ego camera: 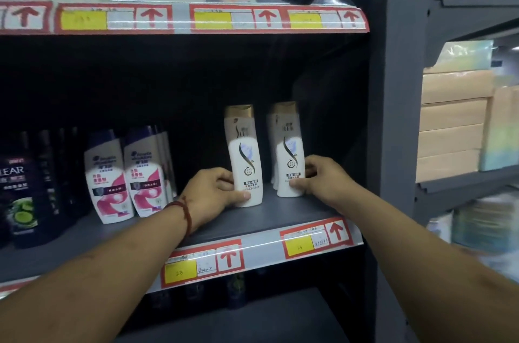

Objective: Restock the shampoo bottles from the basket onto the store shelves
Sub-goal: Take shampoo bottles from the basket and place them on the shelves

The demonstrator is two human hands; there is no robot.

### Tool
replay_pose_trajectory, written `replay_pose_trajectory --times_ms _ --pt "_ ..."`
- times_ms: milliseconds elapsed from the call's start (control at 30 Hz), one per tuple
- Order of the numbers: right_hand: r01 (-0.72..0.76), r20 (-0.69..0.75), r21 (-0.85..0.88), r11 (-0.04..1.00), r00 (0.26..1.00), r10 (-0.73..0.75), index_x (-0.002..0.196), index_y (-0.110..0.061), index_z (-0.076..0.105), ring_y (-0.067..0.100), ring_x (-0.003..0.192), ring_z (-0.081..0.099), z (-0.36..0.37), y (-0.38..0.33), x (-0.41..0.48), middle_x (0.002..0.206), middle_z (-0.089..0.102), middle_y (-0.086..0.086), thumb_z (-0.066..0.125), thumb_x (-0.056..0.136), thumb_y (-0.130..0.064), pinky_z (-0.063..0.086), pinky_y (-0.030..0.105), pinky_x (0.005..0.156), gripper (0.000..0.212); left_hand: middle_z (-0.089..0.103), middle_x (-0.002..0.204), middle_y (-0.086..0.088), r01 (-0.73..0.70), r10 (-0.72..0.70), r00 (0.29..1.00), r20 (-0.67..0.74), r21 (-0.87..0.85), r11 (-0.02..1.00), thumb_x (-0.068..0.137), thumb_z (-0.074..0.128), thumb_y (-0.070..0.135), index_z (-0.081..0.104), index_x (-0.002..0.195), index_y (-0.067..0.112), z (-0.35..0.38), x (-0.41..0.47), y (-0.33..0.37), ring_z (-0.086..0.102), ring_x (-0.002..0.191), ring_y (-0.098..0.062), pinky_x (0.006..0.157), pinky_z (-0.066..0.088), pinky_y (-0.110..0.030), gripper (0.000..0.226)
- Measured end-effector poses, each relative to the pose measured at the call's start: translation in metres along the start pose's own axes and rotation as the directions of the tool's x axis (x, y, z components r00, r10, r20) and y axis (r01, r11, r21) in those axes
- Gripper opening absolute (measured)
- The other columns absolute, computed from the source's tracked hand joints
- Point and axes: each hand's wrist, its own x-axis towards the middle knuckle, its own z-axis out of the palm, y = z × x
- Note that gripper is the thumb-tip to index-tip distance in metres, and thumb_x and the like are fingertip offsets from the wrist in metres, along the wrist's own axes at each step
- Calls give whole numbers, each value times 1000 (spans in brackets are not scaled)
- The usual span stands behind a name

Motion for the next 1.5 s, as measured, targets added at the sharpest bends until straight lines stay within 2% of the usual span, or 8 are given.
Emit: replay_pose_trajectory --times_ms 67,133,300,500,867,1200,1367,1500 --pt "-3 -9 8 1000 1000 3 124 -13 63 12 95 66 0 2 2 110 70 0 73 89 -10 54 29 84 36 73 88 10 -22 22 1000 7 156 987 70 88 23 70 98 22 2 -2 2 69 84 -5 84 55 -25 34" --pt "-4 -3 13 1000 1000 4 124 -12 64 14 96 67 0 3 2 111 70 0 72 90 -9 54 31 88 35 70 92 12 -48 47 999 9 235 971 72 87 24 69 103 21 3 -4 4 65 86 -2 82 52 -21 36" --pt "-7 -8 14 1000 1000 8 119 -13 58 9 89 65 -1 5 3 101 68 -3 74 89 -11 50 22 73 34 72 105 3 -64 62 998 17 308 949 76 84 25 68 109 17 6 -6 6 64 88 -6 85 51 -21 37" --pt "-5 -9 -43 999 1000 5 113 -10 60 8 86 63 -1 6 4 101 68 -2 75 88 -12 46 21 68 29 71 116 -1 -63 55 998 30 375 925 80 80 30 67 116 15 8 -7 7 66 102 -14 96 53 -32 41" --pt "3 15 -27 1000 1000 -3 115 -11 61 2 80 60 -1 8 5 88 63 -10 72 90 -10 44 18 64 27 70 119 -2 -72 65 997 32 391 918 82 77 32 66 119 15 10 -5 6 66 103 -15 95 53 -31 42" --pt "15 20 -5 1000 1000 -15 114 -10 60 3 82 60 -1 8 5 89 63 -9 72 89 -9 45 19 67 28 71 115 1 -98 93 995 31 380 920 83 78 30 70 118 16 9 -5 6 61 90 -6 80 45 -12 38" --pt "15 18 -7 1000 1000 -15 114 -11 60 3 82 60 0 8 5 89 63 -10 73 89 -9 45 19 67 27 71 95 5 -56 69 997 -31 323 945 75 85 25 68 104 14 8 -5 5 66 85 -6 80 54 -20 35" --pt "14 22 -16 1000 1000 -14 113 -12 60 2 82 59 0 7 5 88 63 -10 73 89 -10 45 19 66 26 69 94 6 -63 77 997 -28 340 938 74 86 26 66 101 14 8 -5 6 66 85 -6 81 56 -23 35"
